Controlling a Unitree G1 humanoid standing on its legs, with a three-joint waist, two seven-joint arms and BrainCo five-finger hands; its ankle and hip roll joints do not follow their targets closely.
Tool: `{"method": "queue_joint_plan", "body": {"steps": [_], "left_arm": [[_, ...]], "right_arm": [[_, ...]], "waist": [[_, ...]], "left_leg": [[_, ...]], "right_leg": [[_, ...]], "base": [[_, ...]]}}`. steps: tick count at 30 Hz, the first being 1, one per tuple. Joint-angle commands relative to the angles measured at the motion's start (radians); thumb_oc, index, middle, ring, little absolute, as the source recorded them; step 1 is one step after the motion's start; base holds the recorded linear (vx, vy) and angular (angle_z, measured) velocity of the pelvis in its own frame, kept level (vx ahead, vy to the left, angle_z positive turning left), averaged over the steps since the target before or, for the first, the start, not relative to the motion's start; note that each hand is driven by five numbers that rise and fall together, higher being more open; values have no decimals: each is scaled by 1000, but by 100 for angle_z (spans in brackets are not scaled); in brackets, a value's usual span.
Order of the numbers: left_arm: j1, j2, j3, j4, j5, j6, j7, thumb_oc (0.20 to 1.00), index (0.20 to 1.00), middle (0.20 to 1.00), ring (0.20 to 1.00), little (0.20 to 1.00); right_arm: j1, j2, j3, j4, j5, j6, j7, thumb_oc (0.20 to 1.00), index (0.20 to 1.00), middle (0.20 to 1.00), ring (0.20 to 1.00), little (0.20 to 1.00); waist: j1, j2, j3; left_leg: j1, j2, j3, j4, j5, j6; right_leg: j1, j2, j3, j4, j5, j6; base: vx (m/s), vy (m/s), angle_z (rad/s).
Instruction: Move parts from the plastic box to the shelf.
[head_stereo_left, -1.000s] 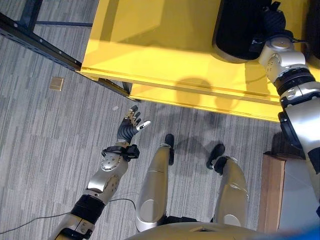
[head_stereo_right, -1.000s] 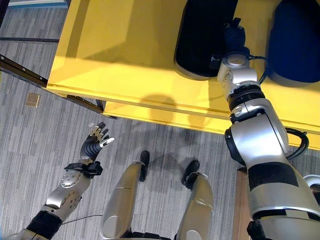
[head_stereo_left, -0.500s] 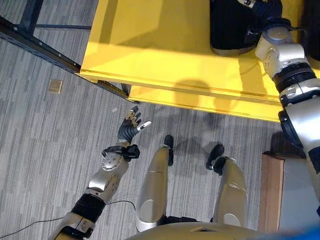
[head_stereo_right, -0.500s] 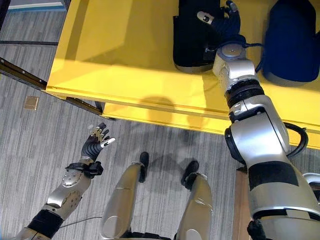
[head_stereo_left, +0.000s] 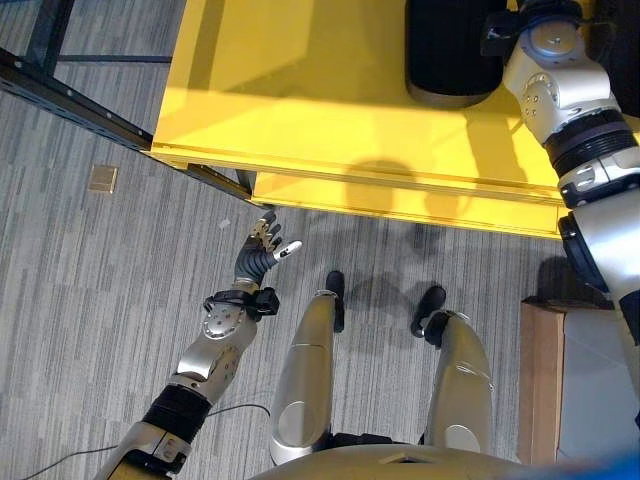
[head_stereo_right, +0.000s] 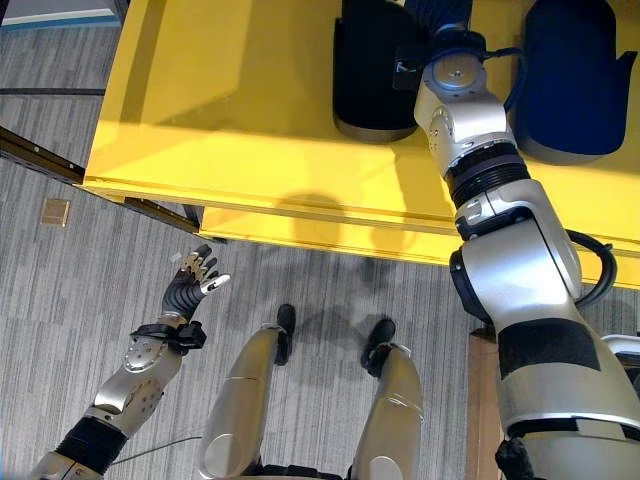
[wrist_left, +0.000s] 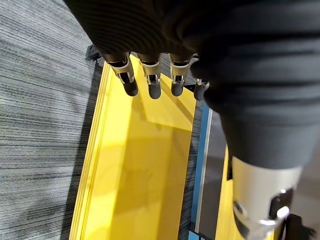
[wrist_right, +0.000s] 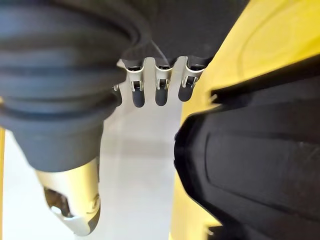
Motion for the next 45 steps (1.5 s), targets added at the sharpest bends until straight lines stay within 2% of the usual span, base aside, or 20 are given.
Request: {"method": "queue_joint_plan", "body": {"steps": [1, 2, 10, 11, 12, 23, 30, 37, 42, 45], "left_arm": [[17, 43, 10, -28, -16, -53, 8, 1000, 1000, 1000, 1000, 1000], [17, 42, 15, -25, -14, -52, 8, 1000, 1000, 1000, 1000, 1000], [18, 41, 15, -26, -14, -52, 8, 1000, 1000, 1000, 1000, 1000], [37, 20, 50, -29, -2, -37, 23, 1000, 1000, 1000, 1000, 1000], [41, 13, 54, -31, 7, -34, 29, 1000, 1000, 1000, 1000, 1000], [69, -19, 84, -40, 46, -26, 43, 1000, 1000, 1000, 1000, 1000], [86, -33, 104, -43, 64, -25, 49, 1000, 1000, 1000, 1000, 1000], [102, -54, 122, -40, 85, -21, 57, 1000, 1000, 1000, 1000, 1000], [126, -66, 133, -37, 100, -20, 49, 1000, 1000, 1000, 1000, 1000], [144, -69, 142, -35, 111, -20, 36, 1000, 1000, 1000, 1000, 1000]], "right_arm": [[-81, -48, 26, -23, 3, -59, -11, 1000, 1000, 1000, 1000, 1000], [-74, -47, 31, -71, -3, -66, -13, 1000, 1000, 1000, 1000, 1000], [-67, -44, 26, -85, -1, -69, -15, 1000, 1000, 1000, 1000, 1000], [103, -52, -94, -496, -7, -149, -34, 1000, 1000, 1000, 1000, 1000], [179, -58, -133, -605, -41, -153, -40, 1000, 1000, 1000, 1000, 1000], [467, -28, -276, -857, -228, -145, -59, 1000, 1000, 1000, 1000, 1000], [614, 23, -319, -936, -271, -145, -45, 1000, 1000, 1000, 1000, 1000], [788, 96, -314, -1081, -263, -174, 21, 1000, 1000, 1000, 1000, 1000], [951, 115, -299, -1190, -273, -184, 89, 1000, 1000, 1000, 1000, 1000], [1052, 122, -299, -1238, -278, -188, 123, 1000, 1000, 1000, 1000, 1000]], "waist": [[17, -26, -23], [12, -30, -23], [10, -31, -25], [-30, -42, -14], [-37, -45, -12], [-56, -41, 6], [-67, -40, 15], [-84, -44, 17], [-100, -51, 7], [-111, -53, -5]], "left_leg": [[24, 70, -55, -53, 37, -85], [25, 73, -53, -52, 36, -86], [28, 74, -52, -53, 35, -86], [28, 82, -44, -29, 23, -82], [30, 85, -40, -30, 23, -82], [22, 88, -36, -19, 18, -78], [16, 92, -33, -14, 17, -75], [25, 98, -29, -20, 20, -73], [70, 102, -26, -74, 39, -78], [119, 104, -24, -139, 66, -83]], "right_leg": [[49, -44, 79, -42, -9, 120], [51, -43, 82, -44, -9, 120], [53, -43, 82, -44, -9, 120], [45, -37, 103, -24, -16, 113], [41, -36, 105, -21, -17, 114], [32, -35, 110, -11, -24, 111], [24, -36, 113, -5, -24, 112], [24, -32, 119, -6, -20, 113], [68, -20, 110, -56, 0, 116], [124, -4, 94, -128, 28, 122]], "base": [[0, 0, 0], [0, 0, 0], [0, 0, -2], [0, 0, 0], [13, 3, -8], [2, -2, -8], [0, 0, 0], [0, 0, 0], [7, -8, -4], [14, -13, -6]]}}
